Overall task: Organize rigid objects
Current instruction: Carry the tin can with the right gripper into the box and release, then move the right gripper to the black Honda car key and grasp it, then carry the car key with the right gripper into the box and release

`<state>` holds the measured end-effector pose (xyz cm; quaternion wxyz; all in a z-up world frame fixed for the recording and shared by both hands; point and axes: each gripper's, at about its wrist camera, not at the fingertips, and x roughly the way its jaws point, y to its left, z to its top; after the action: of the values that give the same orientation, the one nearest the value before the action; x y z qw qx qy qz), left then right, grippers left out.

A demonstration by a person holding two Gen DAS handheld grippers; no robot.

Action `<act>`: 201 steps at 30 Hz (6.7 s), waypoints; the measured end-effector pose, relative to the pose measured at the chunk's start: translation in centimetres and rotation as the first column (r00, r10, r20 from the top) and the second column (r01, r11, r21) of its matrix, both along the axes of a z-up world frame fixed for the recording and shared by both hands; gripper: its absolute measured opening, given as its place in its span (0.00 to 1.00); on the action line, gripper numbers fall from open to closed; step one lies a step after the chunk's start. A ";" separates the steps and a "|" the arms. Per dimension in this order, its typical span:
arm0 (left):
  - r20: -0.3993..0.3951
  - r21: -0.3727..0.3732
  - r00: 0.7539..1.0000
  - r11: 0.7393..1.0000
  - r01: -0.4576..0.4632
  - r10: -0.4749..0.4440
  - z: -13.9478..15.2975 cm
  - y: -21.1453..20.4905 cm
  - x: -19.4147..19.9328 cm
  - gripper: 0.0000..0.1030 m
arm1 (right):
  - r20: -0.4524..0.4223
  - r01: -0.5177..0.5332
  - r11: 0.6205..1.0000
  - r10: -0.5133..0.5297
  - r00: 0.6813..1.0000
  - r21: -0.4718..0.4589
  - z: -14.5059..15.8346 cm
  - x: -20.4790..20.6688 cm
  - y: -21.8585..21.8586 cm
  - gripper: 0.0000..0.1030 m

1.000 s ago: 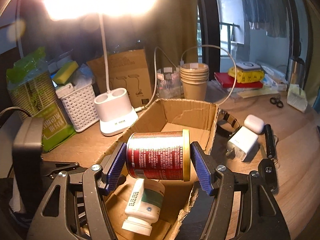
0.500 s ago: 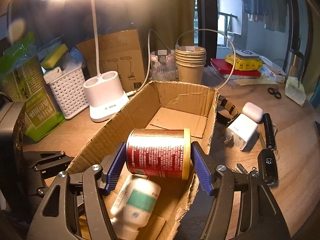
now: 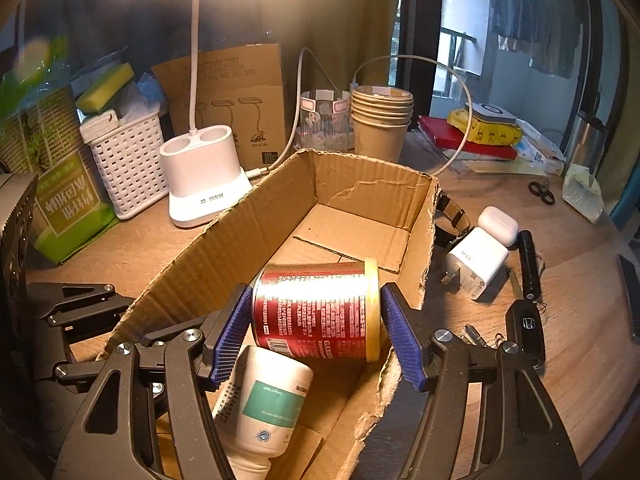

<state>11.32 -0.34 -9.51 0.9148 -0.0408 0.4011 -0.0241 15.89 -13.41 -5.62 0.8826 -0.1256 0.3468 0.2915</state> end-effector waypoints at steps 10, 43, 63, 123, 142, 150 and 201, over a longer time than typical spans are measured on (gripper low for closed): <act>0.000 0.000 1.000 1.000 -0.001 0.001 0.0 0.0 0.0 0.14 | -0.001 -0.005 1.000 0.005 1.000 0.011 0.1 -0.2 -0.1 0.66; -0.001 0.002 1.000 1.000 -0.003 0.003 0.0 0.1 -0.1 0.15 | 0.063 0.089 0.991 -0.095 0.993 0.098 2.9 -0.6 -4.9 0.71; -0.001 0.002 1.000 1.000 -0.003 0.003 0.0 0.1 -0.1 0.15 | 0.018 0.295 0.950 -0.299 0.954 0.104 0.9 3.0 -11.7 0.71; -0.001 0.003 1.000 1.000 -0.003 0.003 0.0 0.1 0.0 0.15 | 0.080 0.299 0.953 -0.302 0.950 0.051 1.8 2.6 -10.3 0.37; -0.001 0.002 1.000 1.000 -0.004 0.004 0.0 0.1 0.0 0.15 | 0.212 0.104 0.989 -0.124 0.969 0.103 6.8 -3.5 -6.0 0.37; -0.001 0.002 1.000 1.000 -0.004 0.004 0.0 0.1 0.0 0.15 | 0.208 0.022 0.995 -0.042 0.977 0.097 6.9 -5.1 -3.9 0.37; -0.004 0.000 1.000 1.000 -0.003 0.003 -0.2 -0.2 -0.1 0.15 | 0.050 -0.028 0.999 0.028 0.998 -0.016 1.2 -3.7 -1.7 0.46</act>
<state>11.26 -0.54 -9.73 0.9141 -0.0414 0.4027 -0.0226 12.21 -15.09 -4.38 0.8859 -0.1446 0.3249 0.2979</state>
